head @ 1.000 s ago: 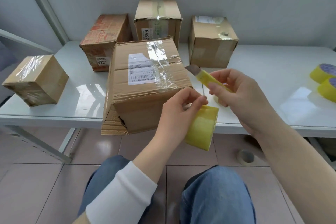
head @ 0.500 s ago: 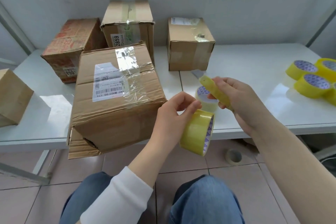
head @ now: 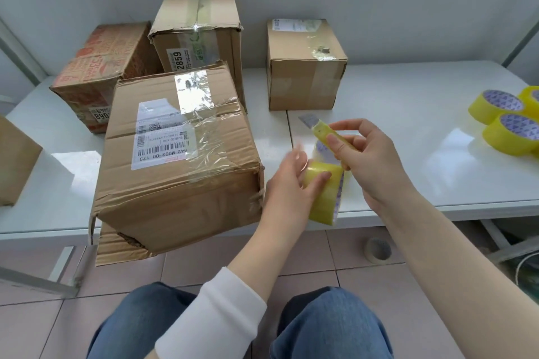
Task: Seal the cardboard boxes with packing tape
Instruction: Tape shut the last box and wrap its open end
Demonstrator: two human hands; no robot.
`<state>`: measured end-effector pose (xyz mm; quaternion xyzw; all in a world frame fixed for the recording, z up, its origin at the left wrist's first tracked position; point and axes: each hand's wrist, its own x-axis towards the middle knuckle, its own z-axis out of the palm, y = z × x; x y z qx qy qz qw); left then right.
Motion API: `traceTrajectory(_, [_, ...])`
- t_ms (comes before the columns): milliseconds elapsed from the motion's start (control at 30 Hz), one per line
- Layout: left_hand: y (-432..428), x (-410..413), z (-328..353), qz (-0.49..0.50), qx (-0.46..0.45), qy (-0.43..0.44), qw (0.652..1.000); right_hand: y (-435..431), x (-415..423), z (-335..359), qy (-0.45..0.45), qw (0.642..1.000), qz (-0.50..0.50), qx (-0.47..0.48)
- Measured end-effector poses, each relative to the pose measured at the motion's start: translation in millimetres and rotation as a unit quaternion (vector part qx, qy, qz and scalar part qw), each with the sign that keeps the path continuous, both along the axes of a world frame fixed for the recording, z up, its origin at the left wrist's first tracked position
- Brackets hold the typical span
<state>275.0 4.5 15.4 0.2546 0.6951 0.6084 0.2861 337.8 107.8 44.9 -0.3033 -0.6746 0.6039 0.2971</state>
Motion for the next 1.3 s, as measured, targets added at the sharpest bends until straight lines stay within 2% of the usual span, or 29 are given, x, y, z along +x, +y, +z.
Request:
traceTrajectory(67, [4.5, -5.6, -5.1, 0.017, -0.038, -0.010, 0.999, 6.2, -8.2, -5.6, 0.004, 1.000, -0.006, -0.015])
traceTrajectory(133, [7.6, -8.8, -13.3, 0.035, -0.058, 0.054, 0.996, 14.3, -15.7, -11.0, 0.002, 1.000, -0.016, -0.025])
traceTrajectory(200, [9.8, -6.7, -19.0, 0.063, -0.025, 0.098, 0.993, 25.1, -22.1, -19.0, -0.023, 0.999, -0.027, -0.007])
traceTrajectory(267, [12.5, -7.9, -24.7, 0.082, 0.001, 0.154, 0.985, 36.0, -28.4, -30.5, -0.080, 0.995, -0.025, 0.058])
traceTrajectory(333, [16.7, -13.2, -34.7, 0.077, -0.010, 0.219, 0.973, 44.5, -34.8, -44.7, -0.190, 0.963, -0.009, 0.189])
traceTrajectory(367, [18.6, -16.0, -40.9, 0.065, -0.025, 0.249, 0.966, 47.2, -37.5, -51.2, -0.259, 0.931, -0.001, 0.257])
traceTrajectory(433, [21.7, -18.7, -52.1, 0.039, -0.055, 0.325, 0.943, 49.8, -40.5, -58.6, -0.340, 0.883, 0.008, 0.322])
traceTrajectory(533, [24.8, -18.3, -62.3, 0.009, -0.110, 0.416, 0.902, 55.2, -40.2, -65.1, -0.311, 0.891, 0.009, 0.329])
traceTrajectory(667, [19.7, -20.0, -57.3, -0.022, -0.128, 0.478, 0.869, 53.3, -33.9, -55.7, -0.261, 0.903, -0.010, 0.342])
traceTrajectory(767, [1.8, -13.5, -26.8, -0.065, -0.104, 0.450, 0.885, 39.4, -31.6, -31.4, -0.213, 0.923, -0.023, 0.318])
traceTrajectory(833, [-14.2, -12.3, -1.6, -0.059, -0.076, 0.450, 0.888, 26.4, -34.1, -14.1, -0.192, 0.928, -0.026, 0.318])
traceTrajectory(967, [-56.9, -22.8, 52.3, -0.010, -0.035, 0.541, 0.840, -5.0, -51.9, 19.4, -0.175, 0.918, -0.017, 0.356])
traceTrajectory(1067, [-96.6, -53.7, 86.2, 0.044, -0.063, 0.644, 0.761, -35.1, -70.5, 40.1, -0.198, 0.869, -0.002, 0.452])
traceTrajectory(1133, [-123.2, -83.8, 99.2, 0.047, -0.152, 0.675, 0.720, -57.8, -79.8, 50.4, -0.218, 0.821, 0.009, 0.528])
traceTrajectory(1233, [-161.4, -128.4, 101.6, 0.071, -0.279, 0.650, 0.703, -90.5, -89.8, 58.3, -0.245, 0.755, 0.033, 0.607])
traceTrajectory(1300, [-182.6, -151.4, 93.2, 0.088, -0.337, 0.624, 0.699, -109.8, -97.6, 57.5, -0.266, 0.731, 0.055, 0.626])
